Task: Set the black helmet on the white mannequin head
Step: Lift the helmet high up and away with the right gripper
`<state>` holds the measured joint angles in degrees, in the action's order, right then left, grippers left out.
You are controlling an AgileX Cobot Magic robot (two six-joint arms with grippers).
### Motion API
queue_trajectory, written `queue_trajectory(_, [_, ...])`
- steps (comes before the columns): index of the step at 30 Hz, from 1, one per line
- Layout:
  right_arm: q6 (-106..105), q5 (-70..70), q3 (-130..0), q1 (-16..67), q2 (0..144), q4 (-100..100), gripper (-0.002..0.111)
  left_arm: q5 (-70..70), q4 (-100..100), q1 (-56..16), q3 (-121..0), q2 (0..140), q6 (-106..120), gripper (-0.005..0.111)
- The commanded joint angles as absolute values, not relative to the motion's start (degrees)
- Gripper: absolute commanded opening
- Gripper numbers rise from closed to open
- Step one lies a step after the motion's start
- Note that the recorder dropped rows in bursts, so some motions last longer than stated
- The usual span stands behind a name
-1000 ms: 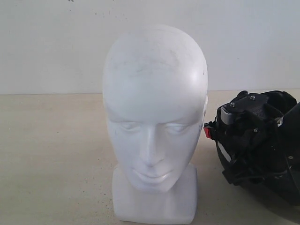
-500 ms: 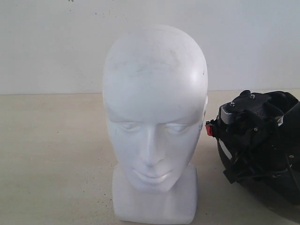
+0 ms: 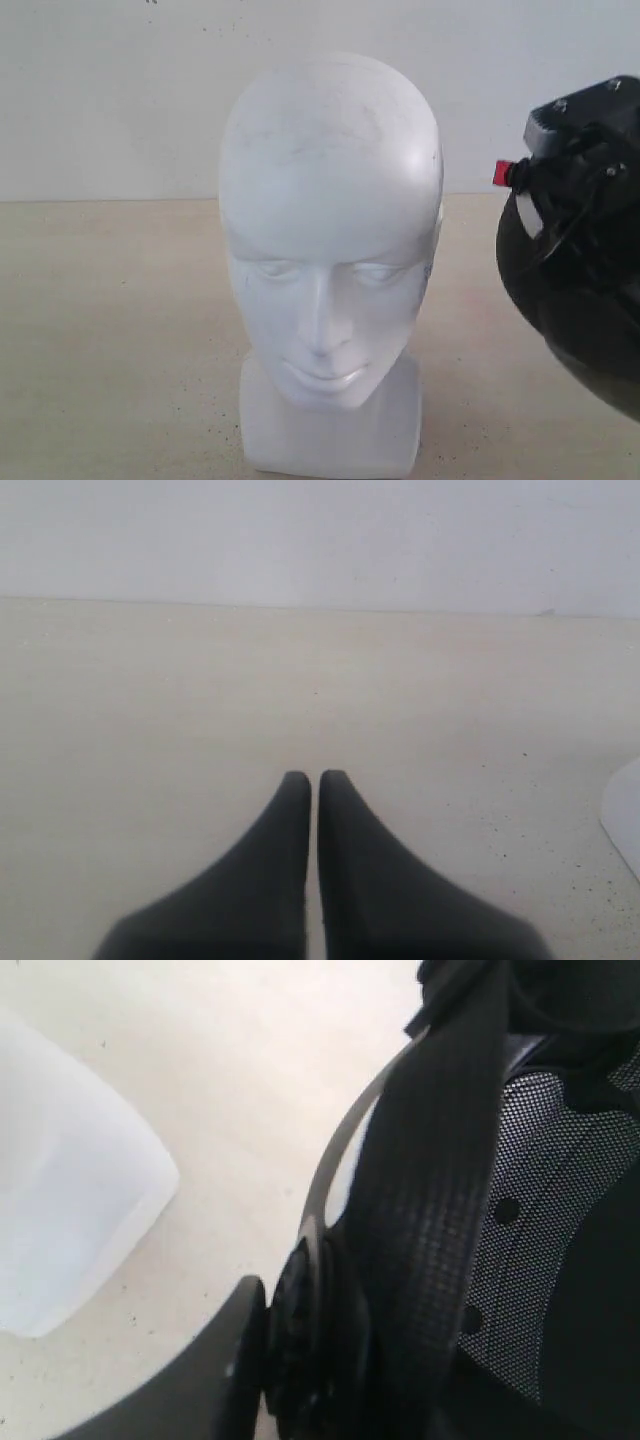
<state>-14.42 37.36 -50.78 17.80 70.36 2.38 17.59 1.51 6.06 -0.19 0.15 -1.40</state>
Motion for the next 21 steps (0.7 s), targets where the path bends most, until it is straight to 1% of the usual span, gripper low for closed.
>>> queue_trajectory(1, [-15.29, 31.39, -52.83, 17.85, 62.27, -0.8, 0.0, 17.54, 2.17, 5.75, 0.0, 0.0, -1.17, 0.004])
queue_trajectory(5, [-14.73, 30.33, -56.93, 17.85, 54.08, -0.8, 0.0, 17.54, 2.17, 5.75, 0.0, 0.0, -1.17, 0.004])
queue_trajectory(7, [-14.73, 27.51, -58.48, 17.85, 49.46, -0.61, 0.0, 17.54, 2.17, 5.75, 0.0, 0.0, -1.17, 0.004])
queue_trajectory(13, [-14.45, 21.93, -58.79, 17.85, 42.57, -0.61, 0.0, 17.54, 2.17, 5.75, 0.0, 0.0, -1.17, 0.004])
queue_trajectory(21, [-16.12, 5.1, -58.14, 17.85, 36.95, -0.61, 0.0, 17.54, 2.17, 5.75, 0.0, 0.0, -1.17, 0.004])
